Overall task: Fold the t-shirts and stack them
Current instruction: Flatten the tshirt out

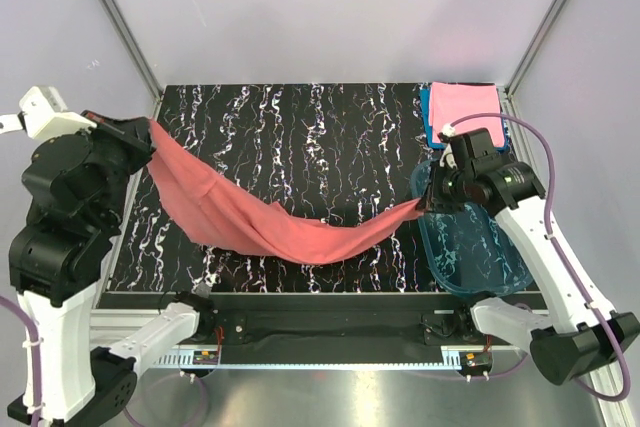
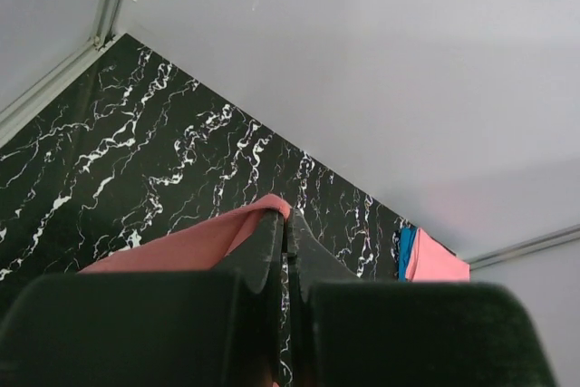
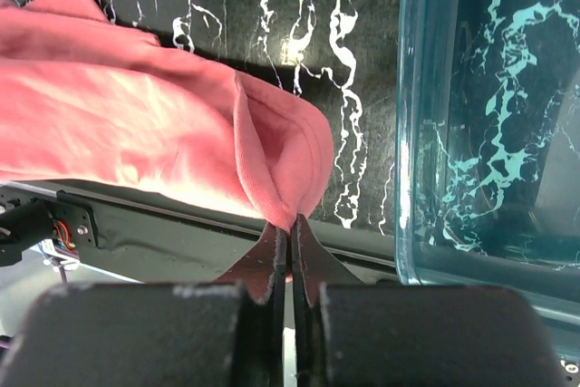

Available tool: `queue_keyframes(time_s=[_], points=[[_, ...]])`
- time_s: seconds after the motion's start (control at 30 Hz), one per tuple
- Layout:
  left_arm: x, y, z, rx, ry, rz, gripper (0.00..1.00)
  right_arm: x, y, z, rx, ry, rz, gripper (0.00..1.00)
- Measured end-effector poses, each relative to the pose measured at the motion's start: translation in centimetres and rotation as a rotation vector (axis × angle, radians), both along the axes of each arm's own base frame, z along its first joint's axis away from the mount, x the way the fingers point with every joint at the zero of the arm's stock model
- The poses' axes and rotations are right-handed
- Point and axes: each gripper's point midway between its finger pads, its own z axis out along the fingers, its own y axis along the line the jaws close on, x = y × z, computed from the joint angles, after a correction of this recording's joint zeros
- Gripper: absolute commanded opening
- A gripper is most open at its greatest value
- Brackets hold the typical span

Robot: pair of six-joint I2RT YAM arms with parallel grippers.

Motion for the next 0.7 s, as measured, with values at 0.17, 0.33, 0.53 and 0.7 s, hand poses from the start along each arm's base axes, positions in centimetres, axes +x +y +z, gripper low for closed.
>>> queue_keyframes(time_s=[0.17,0.33,0.53,0.7], points=[[1.8,-0.8,0.9,0.008,0.003,-0.013,0.0,2.8,1.0,0.8,-0.002,0.002,0.0,0.0],[4.7,-1.7,6.3,0.017,-0.105,-0.022,0.0,8.7,2.9,2.7,0.006,-0.041,0.003,0.0],[6.3,-2.4,11.6,0.024,-0.23,-0.039,0.0,13.5,4.3,6.1,0.02,-0.133,0.013,0.0],[3.8,-2.4,8.2,-0.017,-0.185,-0.075,0.0,12.9,4.1,8.0,0.03,-0.182,0.024,0.0]])
